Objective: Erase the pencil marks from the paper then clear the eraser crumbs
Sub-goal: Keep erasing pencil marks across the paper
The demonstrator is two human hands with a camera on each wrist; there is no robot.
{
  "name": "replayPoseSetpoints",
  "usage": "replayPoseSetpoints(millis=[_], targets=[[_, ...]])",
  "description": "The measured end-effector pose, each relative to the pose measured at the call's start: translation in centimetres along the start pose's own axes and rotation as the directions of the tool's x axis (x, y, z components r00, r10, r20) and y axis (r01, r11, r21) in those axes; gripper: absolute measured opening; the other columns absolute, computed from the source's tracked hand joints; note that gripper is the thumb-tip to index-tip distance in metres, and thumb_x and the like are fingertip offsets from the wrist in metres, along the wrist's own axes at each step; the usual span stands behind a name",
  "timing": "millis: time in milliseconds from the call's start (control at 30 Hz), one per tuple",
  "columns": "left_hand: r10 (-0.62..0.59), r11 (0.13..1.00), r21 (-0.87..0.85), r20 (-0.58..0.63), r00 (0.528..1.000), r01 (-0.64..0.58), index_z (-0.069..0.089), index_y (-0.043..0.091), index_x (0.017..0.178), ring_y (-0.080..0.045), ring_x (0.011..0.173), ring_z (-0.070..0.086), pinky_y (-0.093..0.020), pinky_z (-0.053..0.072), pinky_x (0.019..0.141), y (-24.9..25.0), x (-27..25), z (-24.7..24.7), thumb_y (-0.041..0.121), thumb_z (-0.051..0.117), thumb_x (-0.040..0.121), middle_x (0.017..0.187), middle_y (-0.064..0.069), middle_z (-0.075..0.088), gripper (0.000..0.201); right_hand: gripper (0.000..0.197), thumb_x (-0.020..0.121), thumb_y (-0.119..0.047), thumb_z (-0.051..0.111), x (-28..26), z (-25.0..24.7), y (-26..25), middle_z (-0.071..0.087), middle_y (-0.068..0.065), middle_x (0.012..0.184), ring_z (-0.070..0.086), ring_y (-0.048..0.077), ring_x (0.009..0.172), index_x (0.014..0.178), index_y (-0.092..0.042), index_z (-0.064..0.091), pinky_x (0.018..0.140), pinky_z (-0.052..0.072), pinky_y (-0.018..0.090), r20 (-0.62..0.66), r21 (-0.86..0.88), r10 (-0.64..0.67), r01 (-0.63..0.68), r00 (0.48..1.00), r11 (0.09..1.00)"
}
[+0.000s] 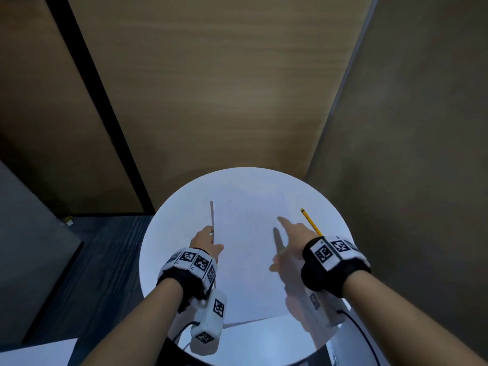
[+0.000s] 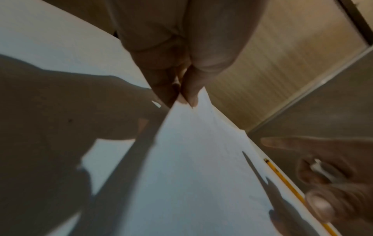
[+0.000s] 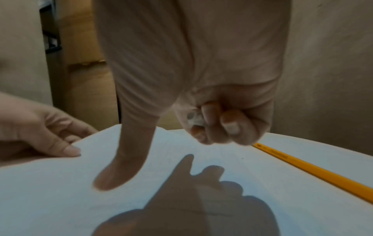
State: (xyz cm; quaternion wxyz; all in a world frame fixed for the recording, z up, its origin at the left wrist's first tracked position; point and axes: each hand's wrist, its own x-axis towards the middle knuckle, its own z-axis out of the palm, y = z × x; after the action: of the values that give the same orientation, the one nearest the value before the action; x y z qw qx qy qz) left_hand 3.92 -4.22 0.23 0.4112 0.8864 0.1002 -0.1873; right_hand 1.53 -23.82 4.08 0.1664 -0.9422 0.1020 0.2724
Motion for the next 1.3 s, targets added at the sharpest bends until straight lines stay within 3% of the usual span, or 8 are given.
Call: replayPoseSetpoints(millis=[167, 267, 367, 467, 900, 1033, 1200, 1300], targets=[[0.151, 0.943, 0.301, -0.016, 0.988, -0.139, -0.001, 0.016, 0.152, -0.028, 0.141, 0.024, -0.034, 0.029, 0.110, 0.6, -0.5, 1.8, 0.010, 0.054, 0.094, 0.158, -0.010, 0.009, 0.080, 0.095, 0.062, -0.041, 0.083, 1.1, 2.0, -0.7, 0.054, 0.012, 0.122, 0.062, 0.033, 0.097, 0.135, -0.018, 0.027, 0.074, 0.054, 0.042, 0.060, -0.233, -0.034, 0.047, 0.998, 0.971], [0.407, 0.661, 0.671, 0.056, 0.911, -0.337, -0.036, 0.016, 0.140, -0.030, 0.146, -0.005, -0.047, 0.004, 0.116, 0.5, -0.9, 3.9, 0.032, 0.056, 0.093, 0.154, -0.005, -0.027, 0.105, 0.106, 0.067, -0.035, 0.082, 1.8, 2.6, -0.5, 0.046, 0.014, 0.132, 0.056, 0.033, 0.112, 0.145, -0.014, 0.013, 0.079, 0.049, 0.039, 0.062, -0.246, -0.010, 0.025, 0.998, 0.969], [0.494, 0.408, 0.834, 0.140, 0.858, -0.371, -0.014, 0.011, 0.148, -0.036, 0.143, -0.013, -0.058, -0.018, 0.106, 1.5, -1.4, 5.7, 0.042, 0.062, 0.085, 0.151, -0.011, -0.022, 0.103, 0.108, 0.066, -0.037, 0.083, 2.1, 2.8, -0.7, 0.046, 0.012, 0.134, 0.054, 0.033, 0.116, 0.145, -0.015, 0.013, 0.088, 0.049, 0.043, 0.045, -0.269, 0.003, 0.009, 0.999, 0.963], [0.395, 0.236, 0.905, 0.242, 0.886, -0.353, -0.012, 0.010, 0.149, -0.028, 0.132, -0.040, -0.057, -0.040, 0.084, 2.7, -1.2, 7.4, 0.037, 0.023, 0.103, 0.132, -0.010, -0.053, 0.064, 0.113, 0.068, -0.034, 0.081, 2.7, 3.1, -1.0, 0.041, 0.014, 0.140, 0.050, 0.031, 0.122, 0.148, -0.013, 0.004, 0.095, 0.046, 0.042, 0.038, -0.311, 0.033, -0.019, 0.999, 0.950], [0.117, 0.732, 0.604, 0.345, 0.931, -0.316, -0.014, 0.016, 0.150, -0.015, 0.145, -0.017, -0.041, -0.009, 0.115, 2.2, 5.1, 5.8, 0.062, 0.022, 0.095, 0.156, -0.001, -0.024, 0.080, 0.114, 0.070, -0.036, 0.080, 3.3, 3.0, -0.7, 0.050, 0.012, 0.129, 0.054, 0.030, 0.116, 0.148, -0.011, 0.001, 0.090, 0.048, 0.040, 0.069, -0.319, -0.008, 0.030, 0.998, 0.947], [-0.117, 0.625, 0.780, 0.127, 0.985, -0.026, -0.012, 0.001, 0.148, -0.029, 0.145, -0.012, -0.046, -0.007, 0.115, 2.5, 5.5, 4.6, 0.075, 0.023, 0.087, 0.156, -0.015, -0.019, 0.102, 0.117, 0.070, -0.037, 0.080, 3.1, 3.0, -0.7, 0.051, 0.013, 0.130, 0.054, 0.031, 0.115, 0.148, -0.010, -0.002, 0.089, 0.047, 0.040, 0.084, -0.327, -0.001, 0.029, 0.996, 0.944], [0.228, 0.592, 0.671, 0.392, 0.891, -0.447, -0.015, 0.018, 0.150, -0.018, 0.144, -0.020, -0.044, -0.014, 0.114, 2.9, 4.6, 6.3, 0.059, 0.014, 0.097, 0.154, 0.003, -0.027, 0.073, 0.115, 0.068, -0.034, 0.081, 3.0, 3.0, -0.7, 0.053, 0.011, 0.127, 0.056, 0.029, 0.114, 0.148, -0.010, 0.001, 0.087, 0.048, 0.038, 0.064, -0.324, -0.015, 0.035, 0.998, 0.945], [0.098, 0.670, 0.684, 0.303, 0.948, -0.288, -0.013, 0.017, 0.150, -0.021, 0.145, -0.015, -0.046, -0.011, 0.114, 2.1, 5.5, 5.7, 0.068, 0.019, 0.092, 0.155, 0.001, -0.023, 0.083, 0.118, 0.069, -0.035, 0.081, 2.9, 3.0, -0.7, 0.053, 0.011, 0.127, 0.056, 0.029, 0.113, 0.148, -0.010, -0.003, 0.086, 0.048, 0.038, 0.068, -0.317, -0.009, 0.030, 0.998, 0.948]])
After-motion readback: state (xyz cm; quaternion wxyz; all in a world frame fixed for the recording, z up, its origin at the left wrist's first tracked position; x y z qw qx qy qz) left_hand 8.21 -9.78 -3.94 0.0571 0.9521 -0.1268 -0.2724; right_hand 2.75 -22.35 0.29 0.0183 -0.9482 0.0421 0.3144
